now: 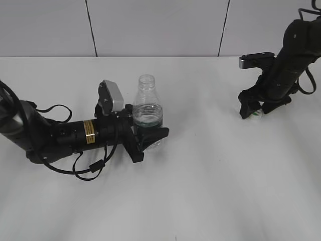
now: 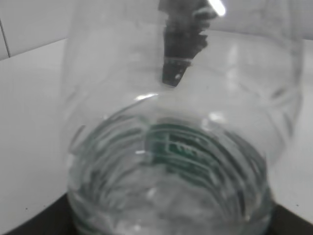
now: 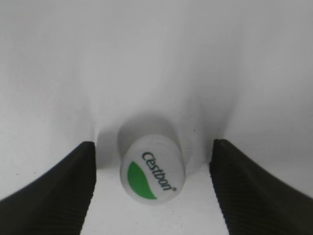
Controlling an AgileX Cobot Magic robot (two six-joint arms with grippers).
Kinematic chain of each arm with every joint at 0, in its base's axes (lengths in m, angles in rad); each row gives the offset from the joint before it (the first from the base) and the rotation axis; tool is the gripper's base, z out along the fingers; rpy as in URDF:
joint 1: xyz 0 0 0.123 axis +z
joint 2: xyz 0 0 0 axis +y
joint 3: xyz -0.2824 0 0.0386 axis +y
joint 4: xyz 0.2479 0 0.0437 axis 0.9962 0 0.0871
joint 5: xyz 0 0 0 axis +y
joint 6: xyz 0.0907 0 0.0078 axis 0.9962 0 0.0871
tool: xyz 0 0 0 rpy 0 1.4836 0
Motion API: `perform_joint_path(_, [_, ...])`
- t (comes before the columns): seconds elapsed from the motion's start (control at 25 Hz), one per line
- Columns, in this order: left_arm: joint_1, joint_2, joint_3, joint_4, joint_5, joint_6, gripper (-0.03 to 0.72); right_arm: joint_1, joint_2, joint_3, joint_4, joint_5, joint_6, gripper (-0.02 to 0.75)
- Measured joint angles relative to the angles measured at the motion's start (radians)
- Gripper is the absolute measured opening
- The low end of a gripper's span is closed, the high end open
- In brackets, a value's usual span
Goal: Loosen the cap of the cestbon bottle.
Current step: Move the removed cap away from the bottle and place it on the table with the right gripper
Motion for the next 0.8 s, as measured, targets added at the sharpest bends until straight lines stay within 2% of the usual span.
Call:
perform_joint_path(0.48, [0.000,0.000,0.000,-0.003,0.000,-0.002,0.410,0.000,-0.001,-0.001,-0.001,0.065,0.000,0.546])
perform_joint_path(0.8, [0.000,0.000,0.000,-0.045,0.000,-0.034,0.512,0.000,-0.045,0.000,0.003,0.116,0.000,0.545])
